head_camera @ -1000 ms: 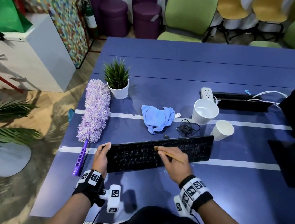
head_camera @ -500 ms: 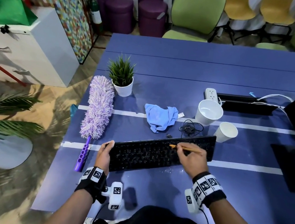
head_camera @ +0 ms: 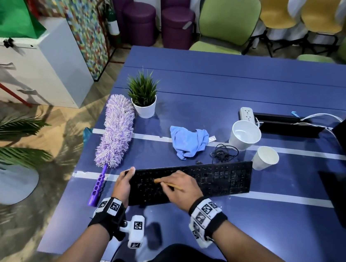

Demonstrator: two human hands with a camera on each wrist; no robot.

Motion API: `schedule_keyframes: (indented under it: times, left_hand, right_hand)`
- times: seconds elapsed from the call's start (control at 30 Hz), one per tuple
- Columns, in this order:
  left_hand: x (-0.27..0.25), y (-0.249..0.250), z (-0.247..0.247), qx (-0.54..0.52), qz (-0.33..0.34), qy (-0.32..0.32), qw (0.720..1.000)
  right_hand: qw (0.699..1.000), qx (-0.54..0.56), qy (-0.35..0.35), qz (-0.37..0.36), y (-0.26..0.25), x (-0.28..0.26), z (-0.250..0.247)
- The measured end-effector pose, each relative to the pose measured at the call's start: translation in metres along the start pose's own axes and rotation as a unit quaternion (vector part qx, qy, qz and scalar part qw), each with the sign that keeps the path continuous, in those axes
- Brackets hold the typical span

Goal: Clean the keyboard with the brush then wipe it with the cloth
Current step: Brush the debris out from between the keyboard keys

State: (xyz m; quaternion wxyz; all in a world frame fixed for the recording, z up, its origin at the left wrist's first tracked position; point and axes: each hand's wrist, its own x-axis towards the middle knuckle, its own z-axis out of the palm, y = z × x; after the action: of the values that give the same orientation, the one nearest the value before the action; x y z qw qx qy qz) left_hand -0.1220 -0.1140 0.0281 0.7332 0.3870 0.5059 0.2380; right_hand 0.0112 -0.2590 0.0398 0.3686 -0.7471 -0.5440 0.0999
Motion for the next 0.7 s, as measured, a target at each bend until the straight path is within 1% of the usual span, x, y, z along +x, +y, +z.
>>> schedule_keyframes:
  times: [0.13, 0.23, 0.37, 0.43, 0.57, 0.7]
  left_hand:
    - [0.0, 0.002, -0.001, -0.011, -0.008, 0.001, 1.0]
    - [0.0, 0.0, 0.001, -0.013, -0.01, 0.003, 1.0]
    - [0.0, -0.002, -0.001, -0.011, -0.007, 0.0, 1.0]
    - [0.001, -0.003, -0.003, -0.003, -0.008, -0.004, 1.0]
    - [0.005, -0.005, -0.004, 0.0, -0.013, -0.007, 1.0]
    - [0.012, -0.009, -0.007, -0.002, -0.015, -0.01, 1.0]
  right_hand:
    - [0.996, -0.058, 0.053, 0.048, 0.034, -0.027, -0.042]
    - [0.991, -0.074, 0.067, 0.089, 0.06, -0.048, -0.071]
    - [0.98, -0.104, 0.098, 0.14, 0.081, -0.064, -0.09]
    - [0.978, -0.112, 0.102, 0.141, 0.08, -0.067, -0.091]
    - [0.984, -0.071, 0.094, 0.131, 0.07, -0.063, -0.079]
    - [0.994, -0.055, 0.034, 0.086, 0.059, -0.057, -0.051]
